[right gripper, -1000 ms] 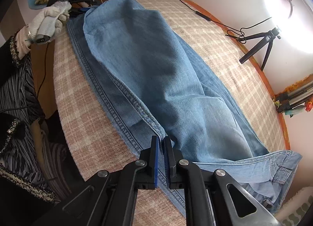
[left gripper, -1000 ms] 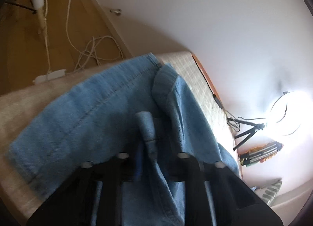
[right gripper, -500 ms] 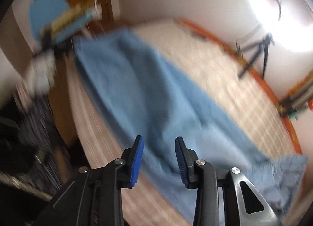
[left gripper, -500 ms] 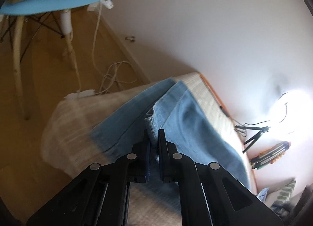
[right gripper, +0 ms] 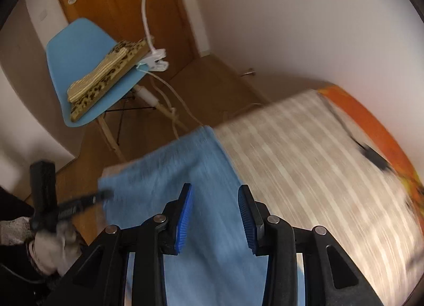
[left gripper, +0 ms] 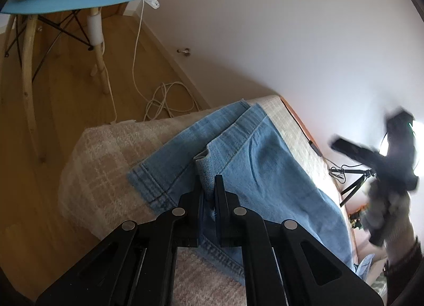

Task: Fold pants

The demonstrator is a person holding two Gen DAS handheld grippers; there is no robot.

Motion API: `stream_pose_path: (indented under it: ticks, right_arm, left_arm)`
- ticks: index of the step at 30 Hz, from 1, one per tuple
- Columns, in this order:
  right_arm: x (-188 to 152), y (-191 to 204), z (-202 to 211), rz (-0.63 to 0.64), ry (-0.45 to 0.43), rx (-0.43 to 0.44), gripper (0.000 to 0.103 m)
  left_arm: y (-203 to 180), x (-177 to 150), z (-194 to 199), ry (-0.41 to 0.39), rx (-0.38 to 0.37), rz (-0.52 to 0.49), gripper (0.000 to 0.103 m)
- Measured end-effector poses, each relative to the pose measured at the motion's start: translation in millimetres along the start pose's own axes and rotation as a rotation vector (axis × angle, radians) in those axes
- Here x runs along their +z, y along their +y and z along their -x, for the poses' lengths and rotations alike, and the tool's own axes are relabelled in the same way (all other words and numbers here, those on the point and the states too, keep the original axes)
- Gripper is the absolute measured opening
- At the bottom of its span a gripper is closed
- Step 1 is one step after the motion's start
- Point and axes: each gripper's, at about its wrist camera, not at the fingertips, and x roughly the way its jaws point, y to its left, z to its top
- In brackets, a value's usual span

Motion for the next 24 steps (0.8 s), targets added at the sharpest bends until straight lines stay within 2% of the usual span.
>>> stream_pose_path:
  ticks: [4, 10, 15, 17, 19, 21, 24]
  right_arm:
    - [35.8, 3.0, -58.1, 0.049, 0.04, 0.021, 0.036]
    - [52.9, -4.5, -119.7, 0.053, 0.096, 0.06, 0.036]
    - [56.6, -17.2, -144.3, 0.039, 0.127, 0.056, 0.038]
    - [55.9, -21.4, -147.9, 0.018, 0.132, 0.089, 0.034]
    - [52.8, -20.3, -147.5, 0.028, 0.131, 0.11, 0.016]
    - [50.5, -17.2, -141.7, 0.047, 0.109, 0.097, 0.008]
    - [50.0, -9.1, -124.7, 0.076, 0.06, 0.074, 0.004]
  left_arm:
    - [-2.1, 1.3, -3.7, -0.006, -0.002, -0.004, 0.005]
    - [0.4, 2.7, -8.4, 0.001, -0.011, 0.005, 0.005]
    - [3.0, 1.5, -11.9, 0.005, -0.01, 0.014, 0.005]
    - [2.7, 1.3, -12.3, 0.003, -0.009, 0.01, 0.005]
    - [4.1, 1.2, -11.4, 0.002, -0.011, 0.013, 0.005]
    - [6.1, 0.6, -10.1, 0.002, -0.017, 0.02, 0.005]
    - [9.1, 1.5, -6.7, -0.002, -0.028, 0.03, 0.005]
